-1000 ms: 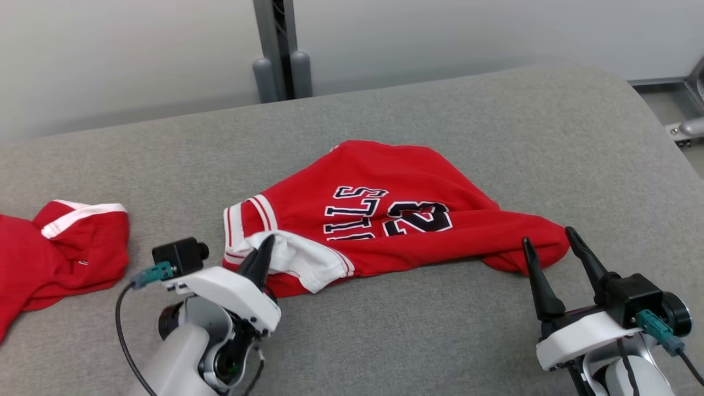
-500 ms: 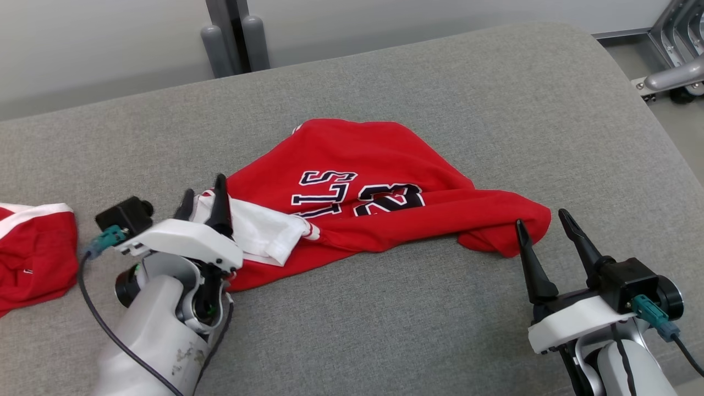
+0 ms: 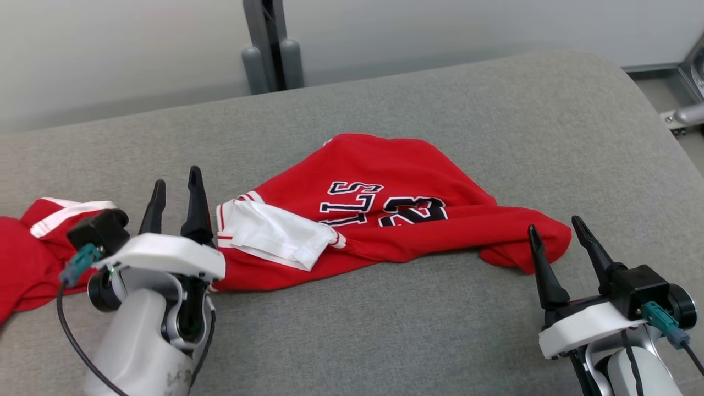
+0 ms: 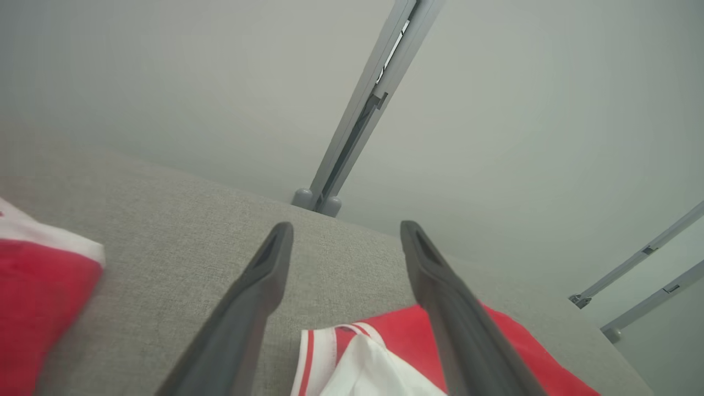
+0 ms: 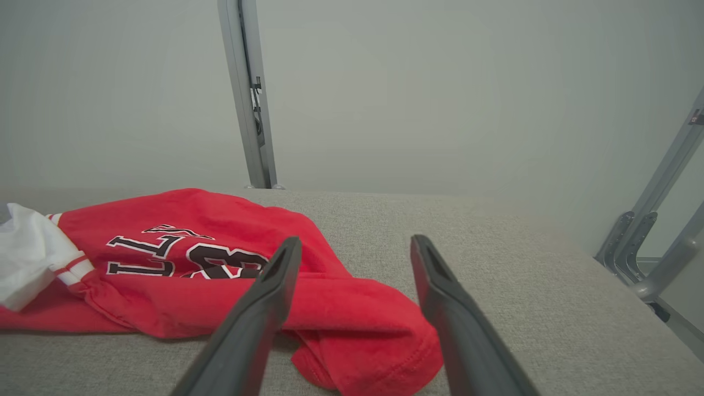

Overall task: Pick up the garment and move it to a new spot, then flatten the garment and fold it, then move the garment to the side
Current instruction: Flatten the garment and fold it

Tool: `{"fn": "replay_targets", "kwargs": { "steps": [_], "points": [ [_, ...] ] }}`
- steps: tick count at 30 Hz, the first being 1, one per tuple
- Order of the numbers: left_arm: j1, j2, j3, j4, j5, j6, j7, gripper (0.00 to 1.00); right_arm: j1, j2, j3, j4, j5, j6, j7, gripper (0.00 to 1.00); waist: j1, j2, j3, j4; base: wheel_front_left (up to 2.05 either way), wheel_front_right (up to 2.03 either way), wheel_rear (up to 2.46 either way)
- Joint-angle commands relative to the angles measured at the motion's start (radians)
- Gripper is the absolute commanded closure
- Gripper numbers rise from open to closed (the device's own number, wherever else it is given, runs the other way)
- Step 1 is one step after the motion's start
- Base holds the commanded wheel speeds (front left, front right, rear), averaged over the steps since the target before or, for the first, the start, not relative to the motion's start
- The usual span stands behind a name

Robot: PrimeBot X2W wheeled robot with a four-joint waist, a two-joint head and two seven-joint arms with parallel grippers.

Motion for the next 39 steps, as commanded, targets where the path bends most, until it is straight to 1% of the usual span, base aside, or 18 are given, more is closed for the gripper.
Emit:
{"fn": "replay_targets", "kwargs": {
  "steps": [1,5,9,15,19,22,30,33,39],
  "points": [
    [0.031,-0.006,0.008,-0.021,0.031,-0.011,-0.003,0.0,0.019,-0.008,-0.007,-0.006,-0.005,0.0,-0.002,0.0,0.0,0.0,-0.025,0.024,0.0,0.0,0.0],
    [0.118,-0.016,0.028,-0.102,0.121,-0.025,-0.004,0.0,0.041,-0.008,-0.02,-0.017,-0.001,0.0,-0.002,0.0,0.0,0.0,-0.049,0.046,0.0,0.0,0.0],
    [0.215,-0.031,0.043,-0.191,0.219,-0.033,-0.003,0.0,0.074,-0.008,-0.034,-0.021,0.008,0.0,-0.001,0.0,0.0,0.0,-0.063,0.053,0.0,0.0,0.0],
    [0.286,-0.044,0.067,-0.25,0.25,-0.042,-0.004,0.0,0.097,0.001,-0.056,-0.029,0.031,0.0,-0.001,0.0,0.0,0.0,-0.067,0.053,0.0,0.0,0.0],
    [0.28,-0.05,0.061,-0.264,0.273,-0.048,-0.004,0.0,0.114,0.005,-0.083,-0.021,0.056,0.0,-0.001,0.0,0.0,0.0,-0.062,0.054,0.0,0.0,0.0],
    [0.272,-0.051,0.053,-0.27,0.27,-0.045,-0.004,0.0,0.119,0.012,-0.116,0.04,0.104,0.0,0.006,0.0,0.0,0.0,-0.053,0.053,0.0,0.0,0.0],
    [0.26,-0.051,0.018,-0.26,0.264,-0.034,-0.004,0.0,0.051,0.017,-0.124,0.205,0.234,0.0,0.005,0.0,0.0,0.0,-0.024,0.074,0.0,0.0,0.0],
    [0.249,-0.051,0.018,-0.258,0.273,-0.033,-0.004,0.0,0.015,0.017,-0.117,0.257,0.286,0.0,0.002,0.0,0.0,0.0,-0.013,0.088,0.0,0.0,0.0],
    [0.24,-0.051,0.032,-0.253,0.287,-0.038,-0.004,0.0,-0.044,-0.012,-0.059,0.339,0.343,0.0,-0.002,0.0,0.0,0.0,0.012,0.112,0.0,0.0,0.0]
  ]
}}
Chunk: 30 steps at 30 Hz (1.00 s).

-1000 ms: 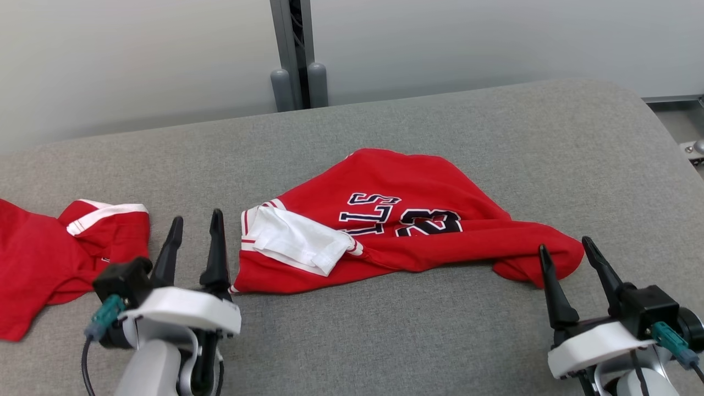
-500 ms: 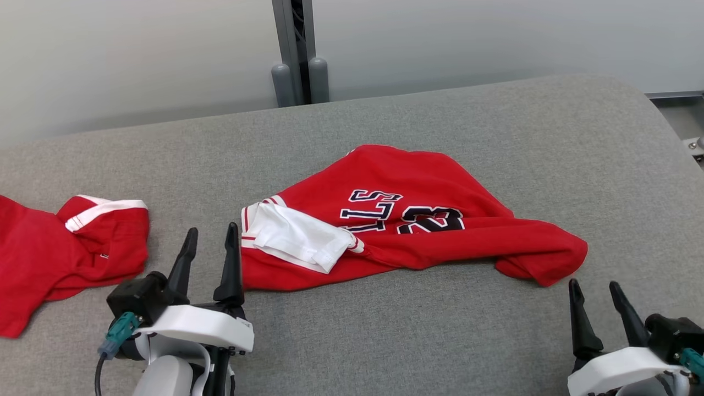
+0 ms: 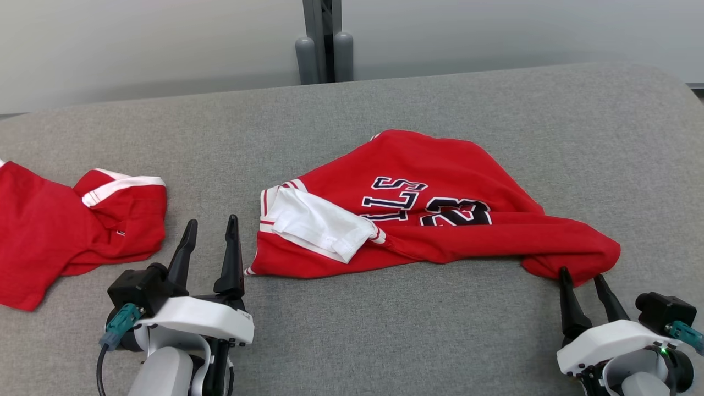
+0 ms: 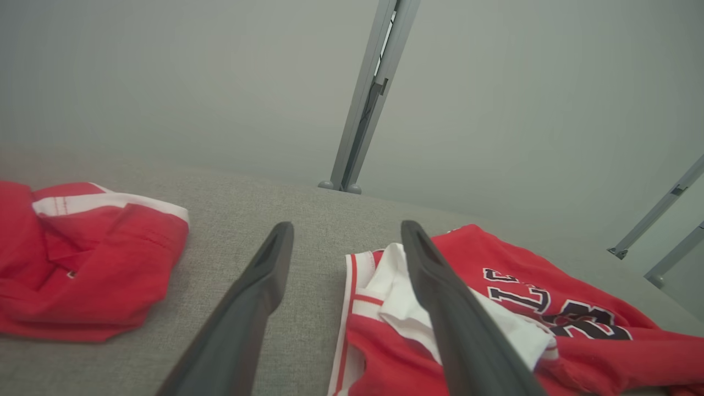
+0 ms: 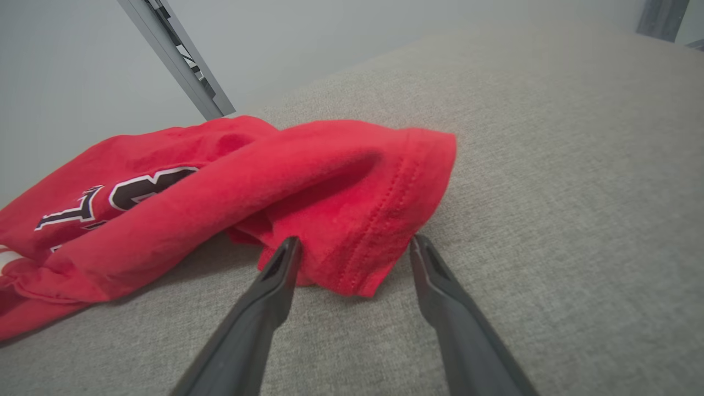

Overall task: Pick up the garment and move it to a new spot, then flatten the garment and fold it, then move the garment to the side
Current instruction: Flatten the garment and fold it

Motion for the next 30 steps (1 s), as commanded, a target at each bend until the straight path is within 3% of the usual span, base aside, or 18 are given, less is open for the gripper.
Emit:
{"fn": "replay_targets", "kwargs": {
  "steps": [1,2,3,8,22,30],
  "points": [
    [-0.013,0.003,0.01,0.002,0.007,-0.004,-0.003,0.0,-0.019,-0.012,0.012,0.022,0.018,0.0,-0.008,0.37,0.0,0.0,0.01,0.005,0.0,0.0,0.0],
    [-0.013,0.003,0.014,0.002,0.008,-0.006,-0.004,0.0,-0.027,-0.014,0.018,0.032,0.028,0.0,-0.008,0.76,0.0,0.0,0.013,0.005,0.0,0.0,0.0],
    [-0.013,0.003,0.017,0.002,0.01,-0.007,-0.003,0.0,-0.036,-0.019,0.026,0.041,0.032,0.0,-0.008,1.0,0.0,0.0,0.015,0.004,0.0,0.0,0.0],
    [-0.02,0.003,0.022,0.004,0.009,-0.003,-0.003,0.0,-0.059,-0.041,0.062,0.033,0.05,0.0,-0.009,1.0,0.0,0.0,0.017,-0.009,0.0,0.0,0.0],
    [0.019,0.003,-0.017,0.01,-0.041,0.01,-0.003,0.0,-0.092,-0.203,0.052,-0.165,-0.01,0.0,0.014,1.0,0.0,0.0,-0.06,-0.042,0.0,0.0,0.0],
    [0.038,0.003,-0.035,0.005,-0.067,0.02,-0.003,0.0,0.005,-0.235,0.044,-0.284,-0.006,0.0,0.229,1.0,0.0,0.0,-0.084,-0.03,0.0,0.0,0.0]
  ]
}}
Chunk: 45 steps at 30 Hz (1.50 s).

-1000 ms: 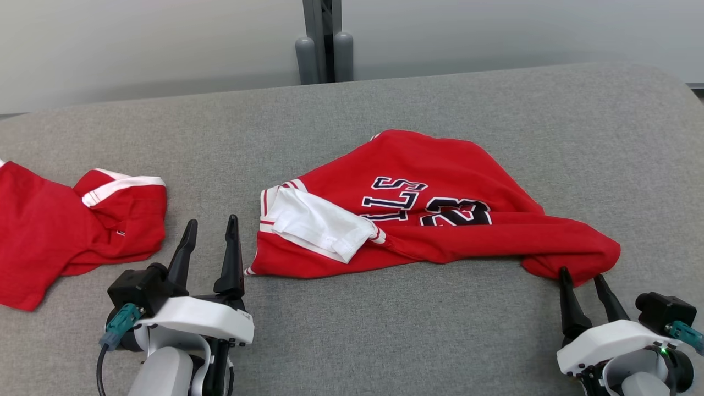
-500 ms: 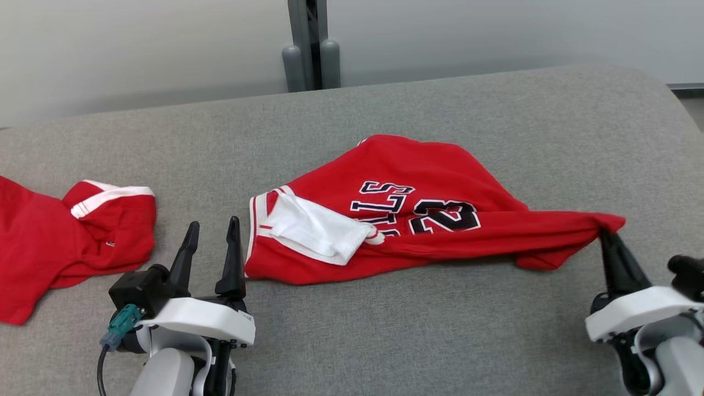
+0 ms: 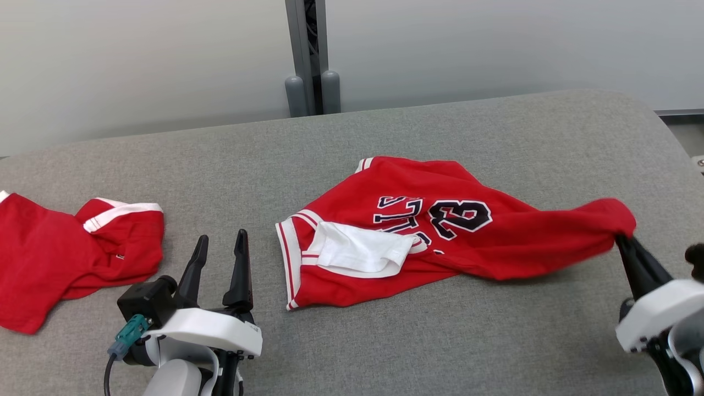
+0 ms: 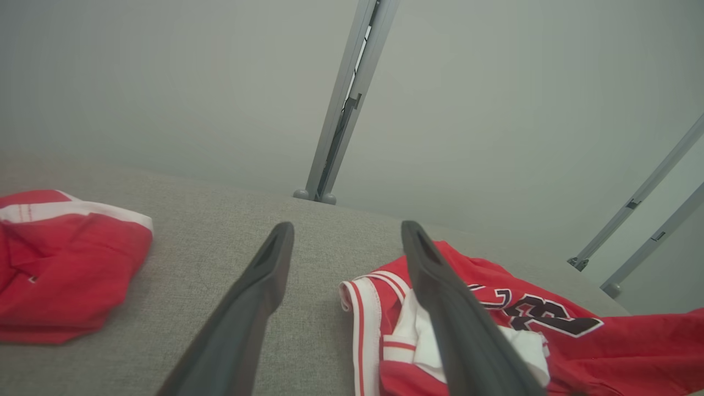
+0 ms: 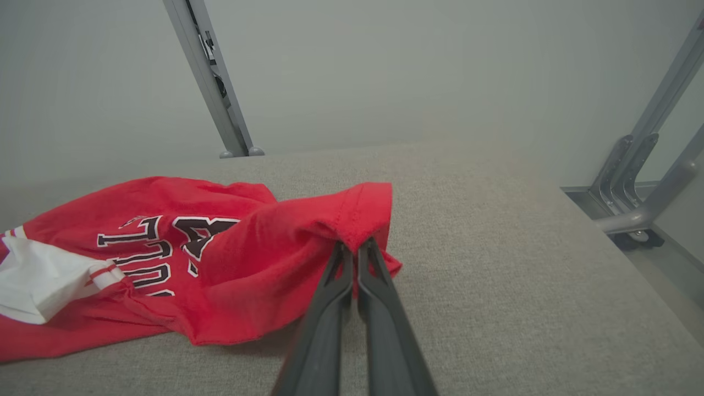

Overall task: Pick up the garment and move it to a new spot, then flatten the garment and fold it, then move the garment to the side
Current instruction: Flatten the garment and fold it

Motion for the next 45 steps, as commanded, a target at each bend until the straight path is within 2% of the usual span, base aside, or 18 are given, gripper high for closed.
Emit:
{"fn": "replay_targets", "kwargs": {
  "steps": [1,11,12,13,14,19,24,28,32,35,41,45],
  "points": [
    [0.013,0.003,-0.001,-0.003,-0.004,0.005,-0.003,0.0,0.031,-0.009,-0.01,-0.009,0.011,0.0,0.036,1.0,0.0,0.0,0.001,0.002,0.0,0.0,0.0],
    [0.0,0.003,-0.01,-0.009,-0.013,0.009,-0.003,0.0,0.194,0.073,-0.144,0.014,-0.023,0.0,0.326,1.0,0.0,0.0,0.02,-0.005,0.0,0.0,0.0],
    [-0.003,0.003,-0.01,-0.009,-0.013,0.008,-0.003,0.0,0.192,0.079,-0.163,0.02,-0.042,0.0,0.33,0.84,0.0,0.0,0.022,-0.007,0.0,0.0,0.0],
    [-0.006,0.003,-0.012,-0.008,-0.013,0.007,-0.003,0.0,0.187,0.085,-0.179,0.022,-0.064,0.0,0.32,0.03,0.0,0.0,0.024,-0.008,0.0,0.0,0.0],
    [-0.008,0.003,-0.013,-0.006,-0.012,0.006,-0.003,0.0,0.181,0.092,-0.194,0.027,-0.096,0.0,0.308,0.0,0.0,0.0,0.025,-0.008,0.0,0.0,0.0],
    [-0.017,0.003,-0.015,0.0,-0.008,0.004,-0.003,0.0,0.146,0.138,-0.231,0.011,-0.189,0.0,0.238,0.0,0.0,0.0,0.027,-0.016,0.0,0.0,0.0],
    [-0.022,0.003,-0.016,0.002,-0.004,0.005,-0.003,0.0,0.109,0.164,-0.231,-0.047,-0.225,0.0,0.139,0.0,0.0,0.0,0.022,-0.026,0.0,0.0,0.0],
    [-0.025,0.003,-0.016,0.0,-0.004,0.005,-0.003,0.0,0.093,0.17,-0.199,-0.102,-0.206,0.0,0.057,0.0,0.0,0.0,0.017,-0.033,0.0,0.0,0.0],
    [-0.024,0.003,-0.019,-0.007,-0.009,0.005,-0.003,0.0,0.094,0.161,-0.122,-0.164,-0.17,0.0,-0.045,0.0,0.0,0.0,0.007,-0.038,0.0,0.0,0.0],
    [-0.016,0.003,-0.026,-0.012,-0.016,0.009,-0.003,0.0,0.122,0.154,-0.082,-0.17,-0.146,0.0,-0.092,0.0,0.0,0.0,0.0,-0.038,0.0,0.0,0.0],
    [-0.009,0.003,-0.058,-0.006,-0.027,0.006,-0.003,0.0,0.145,0.159,-0.036,-0.143,-0.149,0.0,-0.128,0.0,0.0,0.0,0.009,-0.043,0.0,0.0,0.0],
    [-0.039,0.003,-0.129,0.037,-0.025,-0.018,-0.002,0.0,0.131,0.165,-0.028,-0.127,-0.142,0.0,-0.139,0.0,0.0,0.0,0.029,-0.055,0.0,0.0,0.0]
  ]
}}
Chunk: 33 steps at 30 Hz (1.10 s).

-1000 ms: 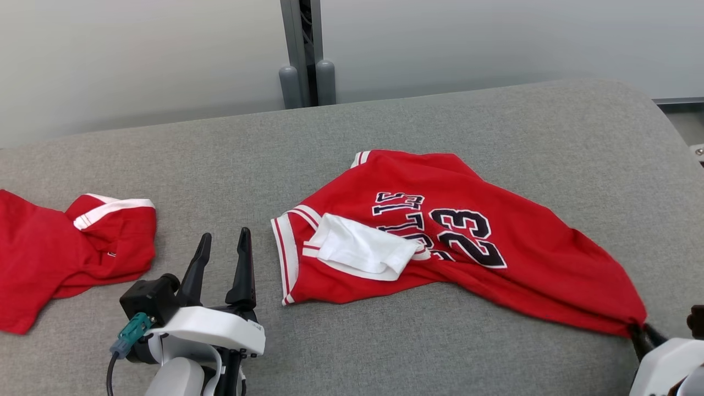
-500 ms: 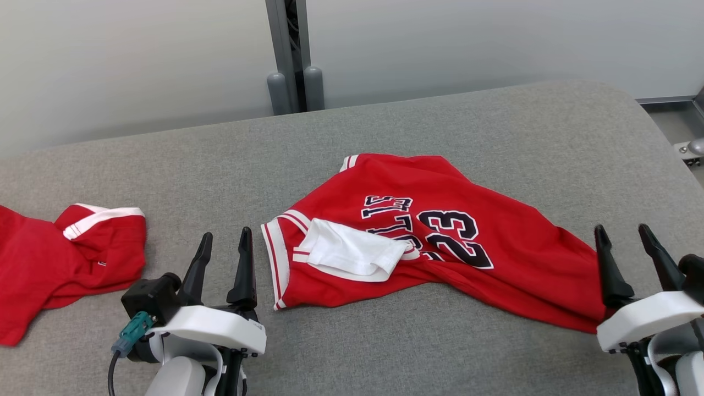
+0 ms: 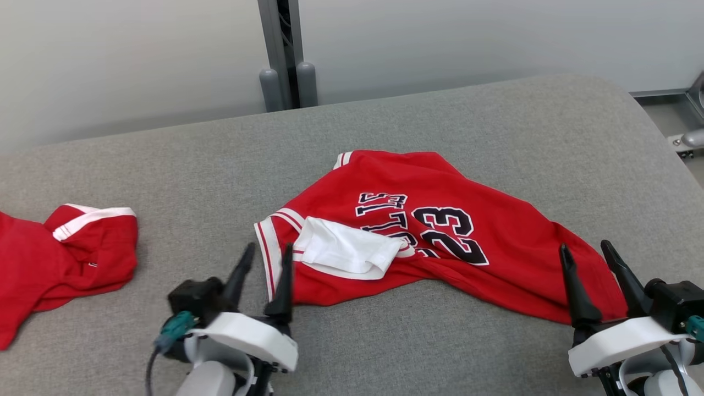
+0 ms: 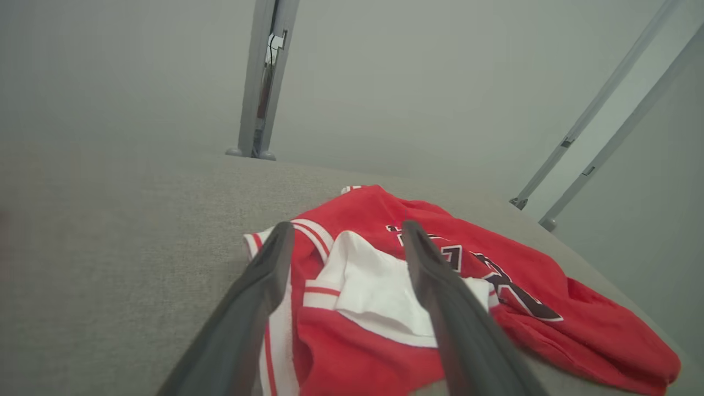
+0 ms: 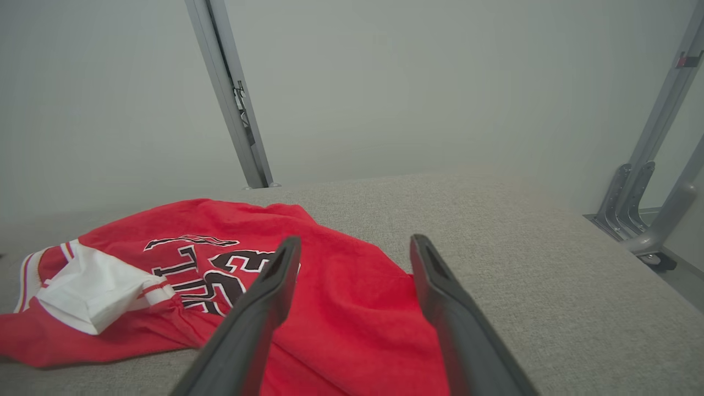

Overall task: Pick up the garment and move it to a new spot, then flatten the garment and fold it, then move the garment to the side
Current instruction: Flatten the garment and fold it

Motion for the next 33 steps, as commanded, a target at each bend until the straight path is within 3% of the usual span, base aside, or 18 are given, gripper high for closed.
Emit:
{"fn": "replay_targets", "kwargs": {
  "steps": [1,5,9,15,33],
  "points": [
    [-0.035,0.003,-0.039,0.025,-0.001,-0.02,0.008,0.0,-0.011,-0.003,-0.003,0.011,0.004,0.0,-0.01,0.0,0.0,-0.0001,0.014,-0.01,0.0,0.0,0.0],
    [-0.088,0.004,-0.115,0.088,0.014,-0.029,0.065,0.0,-0.025,0.003,-0.004,0.027,0.002,0.0,-0.017,0.0,0.0,-0.0001,0.039,-0.028,0.0,0.0,0.0],
    [-0.147,0.007,-0.156,0.168,0.04,-0.003,0.152,0.0,-0.03,0.009,-0.003,0.048,-0.002,0.0,-0.023,0.0,0.0,-0.0001,0.057,-0.046,0.0,0.0,0.0],
    [-0.2,0.007,-0.157,0.24,0.054,0.038,0.169,0.0,-0.044,0.017,-0.001,0.075,-0.004,0.0,-0.036,0.0,0.0,-0.0001,0.071,-0.062,0.0,0.0,0.0],
    [-0.233,0.005,-0.161,0.298,-0.021,0.0,0.193,0.0,-0.063,0.033,-0.003,0.123,-0.016,0.0,-0.073,0.0,0.0,-0.0001,0.082,-0.068,0.0,0.0,0.0]
  ]
}}
